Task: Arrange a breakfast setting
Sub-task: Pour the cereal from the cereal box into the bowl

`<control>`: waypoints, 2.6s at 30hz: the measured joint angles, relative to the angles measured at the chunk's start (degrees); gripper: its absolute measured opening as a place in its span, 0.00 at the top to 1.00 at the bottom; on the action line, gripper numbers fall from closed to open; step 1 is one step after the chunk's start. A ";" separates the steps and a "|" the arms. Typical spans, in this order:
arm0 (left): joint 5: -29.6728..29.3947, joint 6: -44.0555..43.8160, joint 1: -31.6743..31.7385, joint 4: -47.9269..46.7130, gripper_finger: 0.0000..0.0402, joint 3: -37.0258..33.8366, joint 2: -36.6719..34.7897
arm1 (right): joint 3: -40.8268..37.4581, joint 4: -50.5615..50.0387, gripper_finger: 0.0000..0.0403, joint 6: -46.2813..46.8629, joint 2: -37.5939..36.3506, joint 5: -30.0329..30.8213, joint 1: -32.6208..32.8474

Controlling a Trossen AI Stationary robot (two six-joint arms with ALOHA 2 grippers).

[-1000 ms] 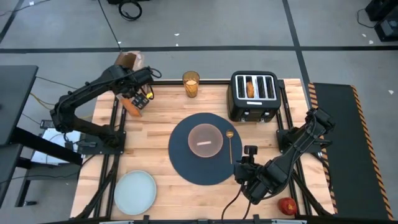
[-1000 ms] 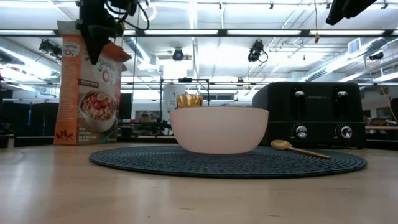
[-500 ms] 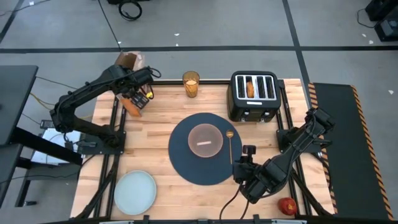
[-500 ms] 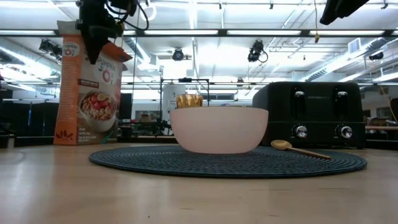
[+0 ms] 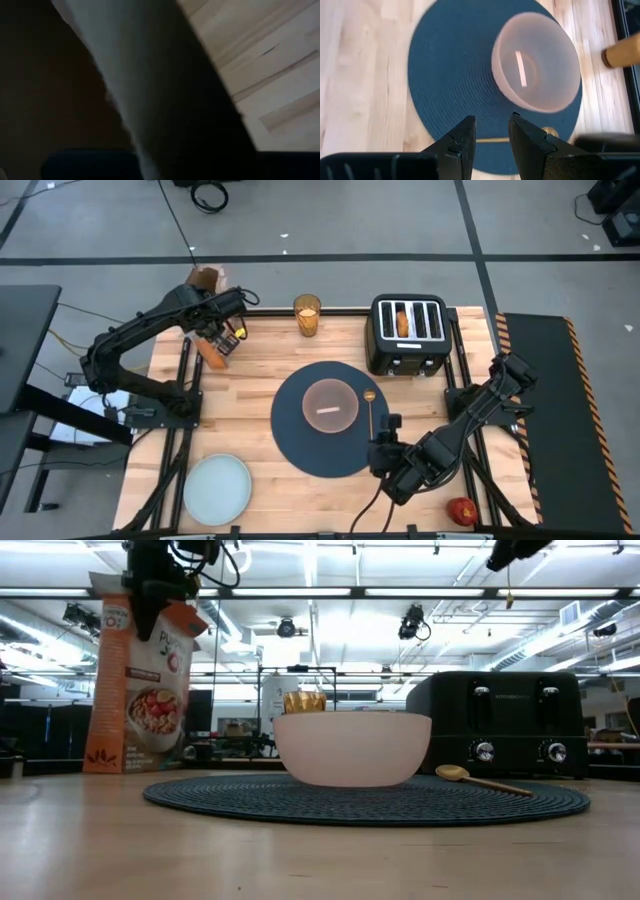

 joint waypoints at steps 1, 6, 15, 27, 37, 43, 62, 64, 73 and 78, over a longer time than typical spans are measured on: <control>0.27 0.02 0.00 -0.07 0.98 0.00 -0.42 | 0.00 0.87 0.70 -1.42 0.00 0.03 -0.22; 3.15 -0.62 -1.47 -0.22 0.98 3.91 -3.29 | 0.00 7.52 0.69 -9.78 0.00 2.05 -2.42; 8.75 -3.35 -11.45 -0.12 0.99 19.00 -9.85 | 0.00 23.51 0.45 -24.76 -0.27 4.69 -10.44; 9.16 -10.92 -29.02 -0.27 0.99 25.80 -13.72 | -24.66 94.42 0.29 -16.62 -1.45 1.97 -20.77; 9.22 -10.71 -37.29 4.96 0.99 25.78 -13.36 | -36.90 138.66 0.20 11.30 9.38 -15.60 -34.96; 9.16 -10.23 -38.41 7.79 0.99 26.40 -13.34 | -30.35 148.09 0.13 17.73 19.45 -22.21 -38.72; 8.30 -10.15 -41.33 10.82 0.99 28.42 -13.74 | -18.57 150.48 0.11 21.37 25.07 -29.46 -40.76; 8.72 -9.24 -41.33 12.00 0.99 28.27 -14.21 | -19.13 150.98 0.11 22.85 25.03 -29.44 -40.38; 8.89 -8.57 -41.35 15.90 0.99 28.20 -15.30 | -17.92 150.33 0.11 27.68 24.81 -28.04 -38.79; 8.49 -8.46 -41.35 16.11 0.99 28.20 -14.45 | -17.97 150.35 0.11 26.98 24.84 -27.25 -38.82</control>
